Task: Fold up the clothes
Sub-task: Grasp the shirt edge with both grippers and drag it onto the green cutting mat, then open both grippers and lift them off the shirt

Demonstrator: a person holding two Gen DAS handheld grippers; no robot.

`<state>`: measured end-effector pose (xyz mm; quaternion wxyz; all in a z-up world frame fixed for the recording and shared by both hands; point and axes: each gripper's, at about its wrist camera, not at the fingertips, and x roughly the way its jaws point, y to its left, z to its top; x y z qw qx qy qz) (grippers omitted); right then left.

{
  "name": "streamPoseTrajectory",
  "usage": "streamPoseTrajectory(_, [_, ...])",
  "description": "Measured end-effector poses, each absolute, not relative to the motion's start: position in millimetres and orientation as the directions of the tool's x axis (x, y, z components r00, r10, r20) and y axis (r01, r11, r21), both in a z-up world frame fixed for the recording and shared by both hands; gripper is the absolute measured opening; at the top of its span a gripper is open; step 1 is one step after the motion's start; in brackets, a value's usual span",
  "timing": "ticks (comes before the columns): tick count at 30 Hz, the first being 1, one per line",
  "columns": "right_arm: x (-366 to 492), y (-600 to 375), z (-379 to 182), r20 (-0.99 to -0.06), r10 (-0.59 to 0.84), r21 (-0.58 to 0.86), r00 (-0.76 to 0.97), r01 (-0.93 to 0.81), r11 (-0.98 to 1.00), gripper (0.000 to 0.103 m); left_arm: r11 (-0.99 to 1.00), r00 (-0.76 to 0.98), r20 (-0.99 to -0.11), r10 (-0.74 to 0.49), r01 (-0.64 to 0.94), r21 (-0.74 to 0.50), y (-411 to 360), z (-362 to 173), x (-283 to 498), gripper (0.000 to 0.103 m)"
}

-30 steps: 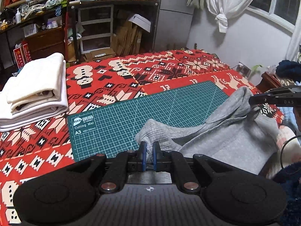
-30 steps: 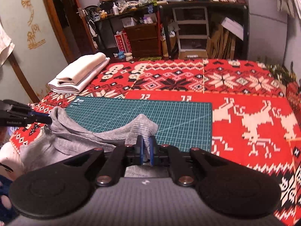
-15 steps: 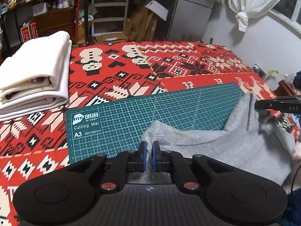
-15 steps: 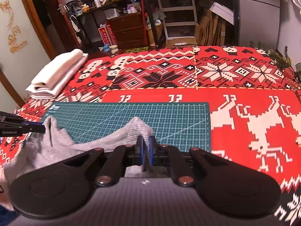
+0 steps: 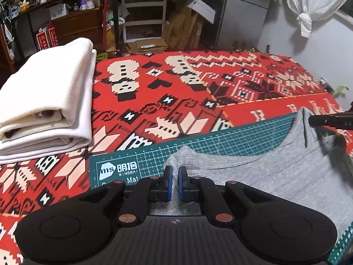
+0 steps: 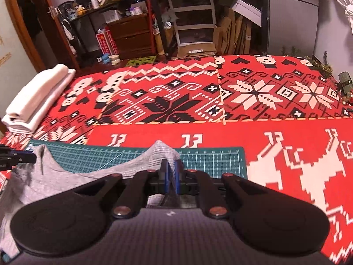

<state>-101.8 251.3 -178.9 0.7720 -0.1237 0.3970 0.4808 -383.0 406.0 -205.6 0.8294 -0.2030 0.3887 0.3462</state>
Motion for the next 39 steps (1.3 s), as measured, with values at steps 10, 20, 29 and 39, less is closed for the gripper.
streamPoseTrajectory(10, [-85, 233, -160, -0.698, 0.672, 0.216, 0.248, -0.822, 0.528, 0.028, 0.665, 0.504, -0.748, 0.432, -0.738, -0.114, 409, -187, -403, 0.049])
streamPoseTrajectory(20, [-58, 120, -143, -0.747, 0.566, 0.130, 0.350, -0.758, 0.640, 0.034, 0.626, 0.460, -0.741, 0.489, -0.777, -0.069, 388, -162, -474, 0.057])
streamPoseTrajectory(29, [-91, 28, -174, -0.812, 0.472, 0.084, 0.344, -0.731, 0.677, 0.034, 0.550, 0.329, -0.831, 0.449, -0.835, -0.033, 352, -189, -552, 0.057])
streamPoseTrajectory(39, [-108, 29, -179, -0.819, 0.462, 0.059, 0.340, -0.752, 0.657, 0.033, 0.558, 0.296, -0.873, 0.389, -0.829, -0.033, 313, -205, -570, 0.056])
